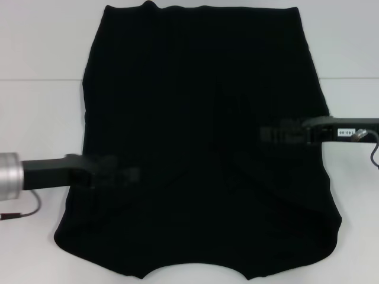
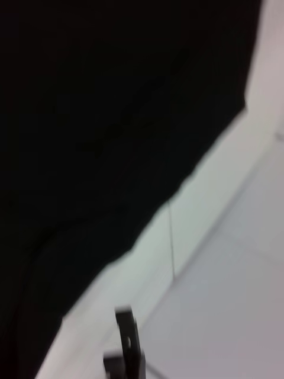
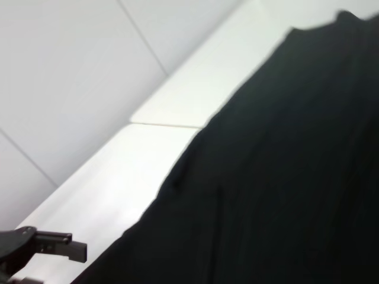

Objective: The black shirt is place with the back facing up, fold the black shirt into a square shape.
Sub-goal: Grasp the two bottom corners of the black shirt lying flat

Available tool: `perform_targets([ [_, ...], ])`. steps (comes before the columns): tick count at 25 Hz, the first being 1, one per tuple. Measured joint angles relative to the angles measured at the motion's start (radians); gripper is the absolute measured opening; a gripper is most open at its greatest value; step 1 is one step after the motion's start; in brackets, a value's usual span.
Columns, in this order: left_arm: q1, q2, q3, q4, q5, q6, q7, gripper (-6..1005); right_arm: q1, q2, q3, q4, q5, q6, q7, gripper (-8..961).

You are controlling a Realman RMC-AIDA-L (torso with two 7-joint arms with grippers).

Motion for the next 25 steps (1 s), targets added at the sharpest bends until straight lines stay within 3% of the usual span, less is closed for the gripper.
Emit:
perform_targets([
  [5,0.018,0.002,-0.079,0.095,0.126,0.022,-0.169,886,-0.002,0.011,-0.007,0.0,0.014,0.011,-0.043,917],
  [10,0.024,0.009,-0.143,0.158,0.251,0.073,-0.212,885,0.009,0.006,-0.005,0.0,0.014,0.021,-0.037,919],
  [25,0.023,-0.002,-0.078,0.214,0.393,0.094,-0.227,882,0.024,-0.001,0.001,-0.002,0.019,0.021,-0.028,918],
])
